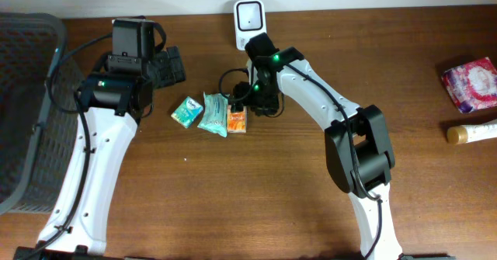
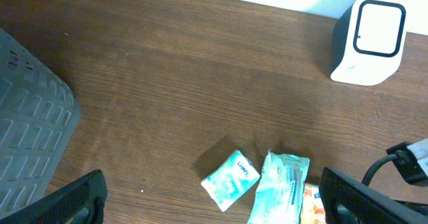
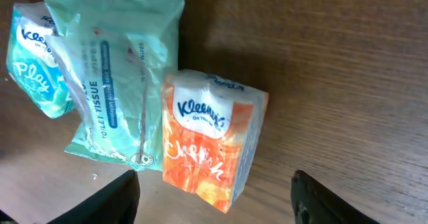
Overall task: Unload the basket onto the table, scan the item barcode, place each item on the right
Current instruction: 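Grasp the small orange Kleenex box with the right gripper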
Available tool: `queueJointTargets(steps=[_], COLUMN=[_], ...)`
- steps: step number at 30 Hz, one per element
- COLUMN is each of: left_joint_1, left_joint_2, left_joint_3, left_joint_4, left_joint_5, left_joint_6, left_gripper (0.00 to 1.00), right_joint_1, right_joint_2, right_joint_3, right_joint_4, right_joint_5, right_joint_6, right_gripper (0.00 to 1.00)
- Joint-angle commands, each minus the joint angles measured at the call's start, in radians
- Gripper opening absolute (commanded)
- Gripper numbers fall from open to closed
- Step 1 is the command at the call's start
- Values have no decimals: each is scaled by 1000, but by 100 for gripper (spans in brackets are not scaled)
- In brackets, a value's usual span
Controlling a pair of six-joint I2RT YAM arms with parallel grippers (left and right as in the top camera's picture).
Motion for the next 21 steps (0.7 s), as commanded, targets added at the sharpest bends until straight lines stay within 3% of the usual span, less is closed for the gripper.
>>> queueJointTargets(steps=[1,7,9,10,17,18,19,21], left_joint_1=[3,3,3,3,3,3,3,3], left_joint_2=[-6,-6,-6,-6,-6,-6,-6,-6], left_joint_3=[0,0,0,0,0,0,0,0], left_joint_4=[1,1,1,1,0,1,1,1], left_joint_5=[-11,-11,-11,-11,-11,-11,-11,-11], left_joint_6=[12,12,12,12,12,12,12,12], left_gripper=[99,99,99,99,99,99,99,99], right_joint_1=[6,6,6,6,7,9,17,27], right_joint_2=[15,15,15,15,15,15,15,14], right_joint_3=[-47,-161,-186,-208,-219,-219,-219,-219], right_joint_4=[29,182,188,202,199,198,203,203], right_joint_5=[-16,-74,-1,14,13,13,13,13], right_joint_6=[-12,-5,32,45,44,43,43,43], right_gripper=[65,60,43,41,45,30,8,4])
